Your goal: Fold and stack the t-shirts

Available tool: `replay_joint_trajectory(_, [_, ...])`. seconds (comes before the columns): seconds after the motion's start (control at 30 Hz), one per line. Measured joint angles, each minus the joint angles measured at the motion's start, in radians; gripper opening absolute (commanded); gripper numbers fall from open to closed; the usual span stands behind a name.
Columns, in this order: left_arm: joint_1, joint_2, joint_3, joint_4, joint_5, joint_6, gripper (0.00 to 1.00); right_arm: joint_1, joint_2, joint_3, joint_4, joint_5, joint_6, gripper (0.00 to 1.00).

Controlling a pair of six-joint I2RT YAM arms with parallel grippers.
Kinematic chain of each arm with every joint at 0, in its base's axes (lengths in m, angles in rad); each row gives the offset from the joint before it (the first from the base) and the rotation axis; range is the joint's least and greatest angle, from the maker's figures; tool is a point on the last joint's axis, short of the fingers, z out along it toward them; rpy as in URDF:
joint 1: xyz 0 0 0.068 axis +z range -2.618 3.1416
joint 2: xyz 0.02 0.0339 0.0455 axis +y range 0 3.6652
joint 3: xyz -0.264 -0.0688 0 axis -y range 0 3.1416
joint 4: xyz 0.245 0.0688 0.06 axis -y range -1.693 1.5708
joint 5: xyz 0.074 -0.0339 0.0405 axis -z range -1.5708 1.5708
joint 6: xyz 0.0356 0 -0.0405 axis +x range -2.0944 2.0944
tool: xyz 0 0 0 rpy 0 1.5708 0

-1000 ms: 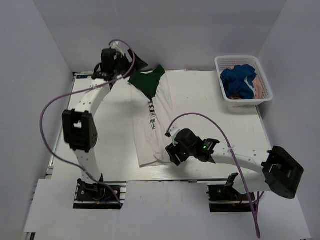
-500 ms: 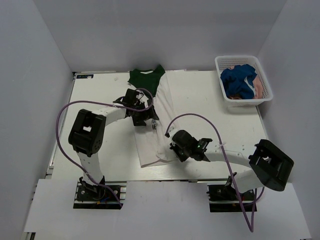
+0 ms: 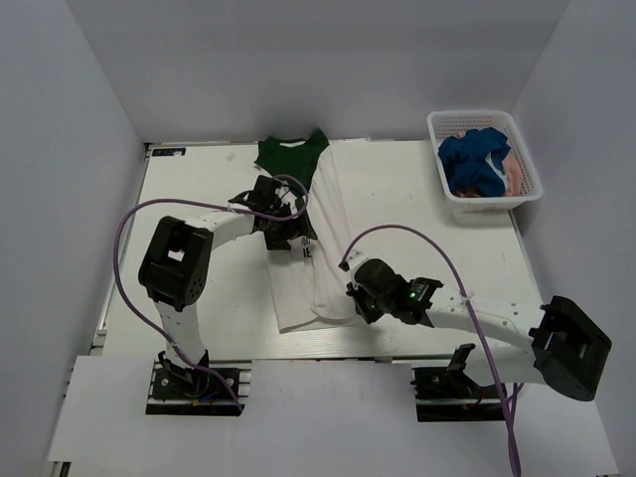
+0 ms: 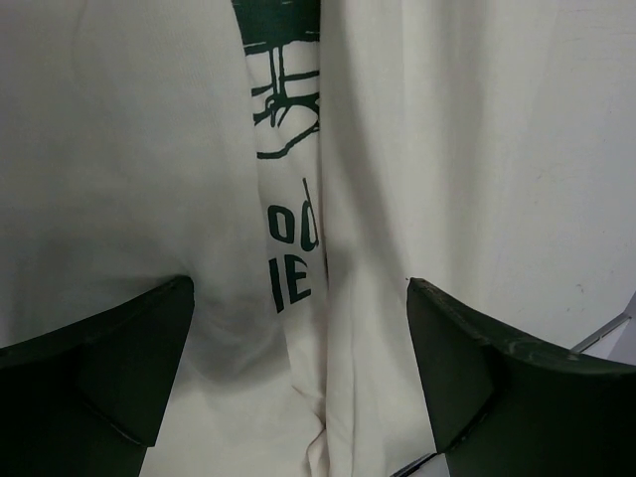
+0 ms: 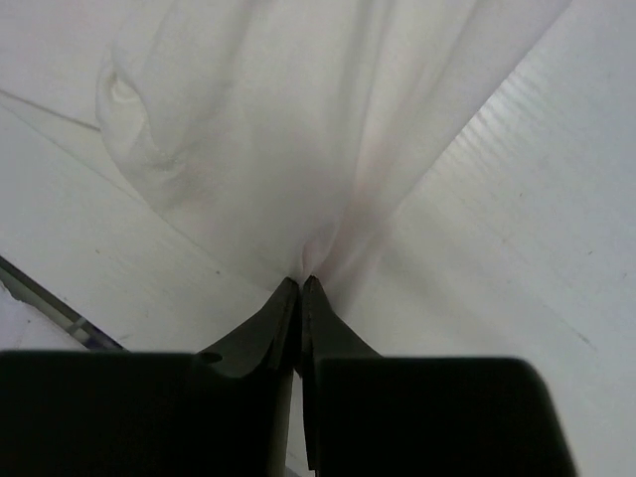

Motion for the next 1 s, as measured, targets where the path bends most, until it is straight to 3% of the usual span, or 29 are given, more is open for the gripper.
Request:
replay_joint_trajectory(0.17, [0.000,0.001,0.002,-0.004,0.000,0.007,1.00,0.000,-0.023,-0.043,-0.017,-0.022,0.032,0.08])
replay_joint_trajectory(0.2, [0.000,0.001,0.002,-0.004,0.000,0.009,1.00,0.000,-0.023,-0.047,-0.017,-0.023,0.039,0.13])
replay_joint_trajectory(0.23, [0.000,0.001,0.002,-0.005,0.000,0.011,1.00,0.000,-0.023,-0.048,-0.020,-0.023,0.047,0.23])
replay_joint_trajectory(0.27, [0.000,0.001,0.002,-0.005,0.000,0.014,1.00,0.000,-0.023,-0.048,-0.023,-0.029,0.052,0.44])
replay_joint_trajectory(0.3, [0.000,0.001,0.002,-0.005,0.000,0.015,1.00,0.000,-0.023,-0.049,-0.026,-0.039,0.061,0.90])
replay_joint_trajectory(0.67, [-0.049,-0.081,-0.032,-0.125,-0.056,0.055,1.00,0.009,-0.137,-0.061,-0.020,-0.114,0.095,0.90])
replay_joint_trajectory(1.0, [-0.127,-0.523,-0.304,-0.302,-0.152,-0.074,1.00,-0.013,-0.164,-0.076,-0.013,-0.039,0.358,0.90])
